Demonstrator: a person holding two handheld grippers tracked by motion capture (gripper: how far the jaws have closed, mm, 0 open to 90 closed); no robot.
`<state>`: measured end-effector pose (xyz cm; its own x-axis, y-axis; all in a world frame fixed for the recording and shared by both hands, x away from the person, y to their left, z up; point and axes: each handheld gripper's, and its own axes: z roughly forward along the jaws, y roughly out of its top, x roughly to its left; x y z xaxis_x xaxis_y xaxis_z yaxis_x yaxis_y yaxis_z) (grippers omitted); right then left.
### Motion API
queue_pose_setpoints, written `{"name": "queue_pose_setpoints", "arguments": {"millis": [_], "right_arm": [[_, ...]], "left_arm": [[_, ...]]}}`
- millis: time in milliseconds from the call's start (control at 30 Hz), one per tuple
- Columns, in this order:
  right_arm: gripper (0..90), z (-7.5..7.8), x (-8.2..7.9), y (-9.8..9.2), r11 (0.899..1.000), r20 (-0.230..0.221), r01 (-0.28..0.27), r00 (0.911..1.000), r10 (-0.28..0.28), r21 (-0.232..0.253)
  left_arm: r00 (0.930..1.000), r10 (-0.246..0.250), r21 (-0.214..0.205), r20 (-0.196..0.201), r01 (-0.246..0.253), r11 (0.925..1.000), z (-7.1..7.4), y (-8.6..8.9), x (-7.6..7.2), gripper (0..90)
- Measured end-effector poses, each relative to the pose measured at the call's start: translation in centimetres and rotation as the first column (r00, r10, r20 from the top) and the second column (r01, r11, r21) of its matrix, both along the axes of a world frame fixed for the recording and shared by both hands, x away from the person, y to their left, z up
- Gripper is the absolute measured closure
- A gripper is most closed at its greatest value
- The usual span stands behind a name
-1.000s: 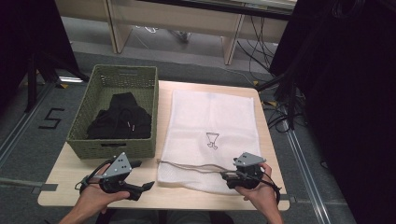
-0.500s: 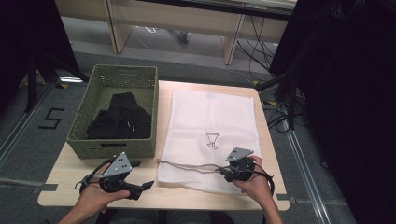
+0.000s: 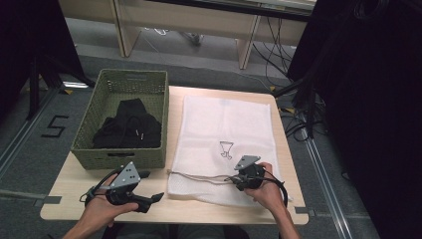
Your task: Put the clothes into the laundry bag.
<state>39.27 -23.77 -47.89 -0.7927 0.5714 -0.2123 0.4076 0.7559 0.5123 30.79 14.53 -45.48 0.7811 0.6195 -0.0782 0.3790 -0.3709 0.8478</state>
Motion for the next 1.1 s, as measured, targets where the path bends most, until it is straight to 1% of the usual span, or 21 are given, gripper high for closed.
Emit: {"name": "queue_pose_setpoints", "arguments": {"millis": [33,67,100,133,233,300,367,400,467,500,567,600,700,767,800,867,967,1000,1033,1067,1100], "right_arm": [[52.8,-0.1,0.1,0.1,1.000,0.003,-0.004,1.0000,0.004,-0.009],[53.7,-0.1,0.3,0.2,0.999,0.006,-0.027,0.9996,0.027,-0.017],[53.7,-0.1,0.3,0.2,0.999,0.006,-0.027,0.9996,0.027,-0.017],[55.1,-0.2,0.2,0.5,1.000,-0.010,-0.017,0.9998,0.016,-0.024],[55.9,-0.4,0.5,0.6,0.999,-0.017,-0.023,0.9996,0.023,-0.034],[59.2,-0.4,0.6,0.8,0.999,-0.016,-0.024,0.9996,0.024,-0.043],[63.1,-0.3,0.9,0.9,0.999,-0.014,-0.022,0.9997,0.022,-0.037],[63.1,-0.3,0.9,0.9,0.999,-0.014,-0.022,0.9997,0.022,-0.037],[69.6,-0.2,1.2,1.0,0.999,-0.014,-0.029,0.9995,0.029,-0.025],[76.3,0.1,1.5,1.1,0.999,-0.005,-0.027,0.9996,0.027,-0.019],[79.1,0.4,1.9,1.1,0.999,0.008,-0.033,0.9994,0.033,-0.009],[80.1,0.6,2.0,1.1,1.000,0.015,-0.022,0.9996,0.022,-0.002],[81.4,1.0,2.1,1.0,1.000,0.027,-0.013,0.9995,0.012,0.012],[82.4,1.7,2.1,0.7,0.999,0.038,-0.014,0.9992,0.012,0.041],[82.6,1.9,2.0,0.6,0.999,0.039,-0.010,0.9992,0.008,0.044],[82.7,2.5,2.1,0.4,0.997,0.046,-0.010,0.9989,0.006,0.075],[82.7,3.0,2.0,0.3,0.996,0.045,-0.003,0.9990,-0.001,0.091],[82.7,3.2,1.9,0.3,0.995,0.034,0.015,0.9992,-0.019,0.102],[82.7,3.2,1.9,0.3,0.995,0.034,0.015,0.9992,-0.019,0.102],[82.7,3.6,2.1,0.2,0.994,0.048,-0.008,0.9989,0.003,0.113],[82.7,3.6,2.1,0.2,0.994,0.048,-0.008,0.9989,0.003,0.113]], "left_arm": [[1.0000,0.000,0.000,0.000,0.000,1.0000,0.0,0.0,0.0,16.9],[1.0000,0.000,0.000,0.000,0.000,1.0000,0.0,0.0,0.0,16.9],[1.0000,-0.001,0.002,-0.001,0.001,1.0000,0.0,0.0,0.0,16.9],[1.0000,0.001,0.002,-0.002,-0.001,1.0000,0.0,0.0,0.0,17.0],[1.0000,0.000,0.002,-0.001,0.000,1.0000,0.0,0.0,0.0,17.3],[1.0000,0.001,0.004,-0.003,-0.001,1.0000,0.0,0.0,0.0,17.4],[1.0000,0.002,0.006,0.000,-0.002,1.0000,0.0,0.0,0.0,17.4],[1.0000,0.002,0.006,0.000,-0.002,1.0000,0.0,0.0,0.0,17.5],[1.0000,0.004,0.006,0.001,-0.004,1.0000,0.0,0.0,0.1,17.6],[1.0000,0.009,0.009,-0.001,-0.009,0.9999,0.0,0.0,0.1,17.8],[0.9999,0.011,0.008,0.000,-0.011,0.9999,0.0,0.1,0.1,18.0],[0.9999,0.012,0.007,-0.001,-0.012,0.9999,0.0,0.1,0.1,18.1],[0.9999,0.016,0.013,-0.003,-0.016,0.9998,-0.1,0.1,0.1,18.1],[0.9997,0.022,0.016,-0.004,-0.022,0.9996,-0.1,0.1,0.1,18.1],[0.9997,0.022,0.016,-0.004,-0.022,0.9996,-0.1,0.1,0.2,18.1],[0.9997,0.025,0.022,-0.003,-0.025,0.9995,-0.1,0.1,0.2,18.1],[0.9997,0.025,0.025,0.007,-0.026,0.9994,-0.1,0.1,0.2,18.1],[0.9996,0.026,0.026,0.006,-0.026,0.9993,-0.1,0.1,0.2,18.2],[0.9996,0.026,0.026,0.006,-0.026,0.9993,-0.1,0.1,0.2,18.2],[0.9995,0.031,0.024,0.000,-0.031,0.9992,0.0,0.2,0.2,18.2],[0.9995,0.033,0.017,-0.004,-0.033,0.9993,0.0,0.2,0.2,18.2]]}}
